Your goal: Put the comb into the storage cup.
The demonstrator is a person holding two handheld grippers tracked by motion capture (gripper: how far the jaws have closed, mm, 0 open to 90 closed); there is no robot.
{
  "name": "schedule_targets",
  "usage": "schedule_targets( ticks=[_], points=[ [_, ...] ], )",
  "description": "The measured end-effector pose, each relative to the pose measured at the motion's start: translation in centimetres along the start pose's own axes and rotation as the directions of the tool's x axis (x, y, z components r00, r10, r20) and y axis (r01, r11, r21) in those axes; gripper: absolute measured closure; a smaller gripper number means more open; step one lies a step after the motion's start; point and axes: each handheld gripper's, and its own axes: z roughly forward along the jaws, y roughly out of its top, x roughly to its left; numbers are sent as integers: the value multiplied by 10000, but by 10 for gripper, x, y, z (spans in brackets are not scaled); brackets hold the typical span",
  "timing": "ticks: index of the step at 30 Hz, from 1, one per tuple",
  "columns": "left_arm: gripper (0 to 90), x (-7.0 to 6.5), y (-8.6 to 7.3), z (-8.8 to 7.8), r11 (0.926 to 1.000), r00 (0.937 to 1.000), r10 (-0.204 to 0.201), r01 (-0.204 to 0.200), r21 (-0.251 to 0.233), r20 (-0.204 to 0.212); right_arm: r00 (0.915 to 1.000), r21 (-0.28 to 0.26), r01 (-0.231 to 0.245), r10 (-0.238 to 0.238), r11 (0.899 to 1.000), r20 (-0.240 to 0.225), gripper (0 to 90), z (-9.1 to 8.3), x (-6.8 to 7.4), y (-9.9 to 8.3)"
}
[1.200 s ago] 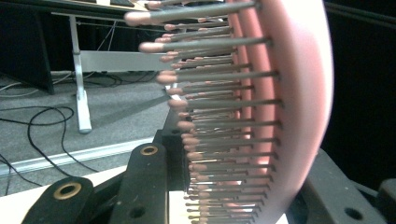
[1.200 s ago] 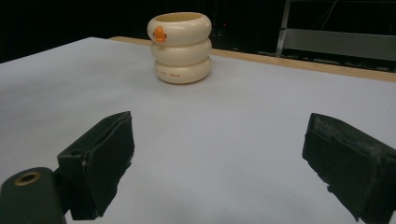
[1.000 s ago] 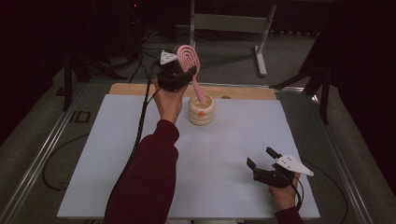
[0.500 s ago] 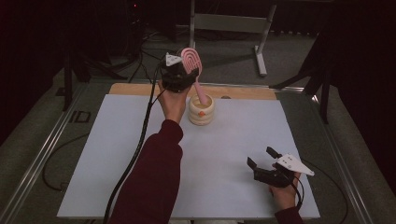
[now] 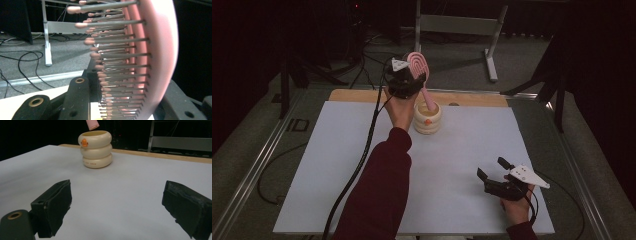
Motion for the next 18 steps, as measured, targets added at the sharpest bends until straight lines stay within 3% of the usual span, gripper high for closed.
schedule_targets(
  ticks=[18],
  points=[
    [643,-5,-4,7,9999,9999,-80,80,-62,-92,10000,-18,-75,75,10000,-57,89,0,0,0]
  ],
)
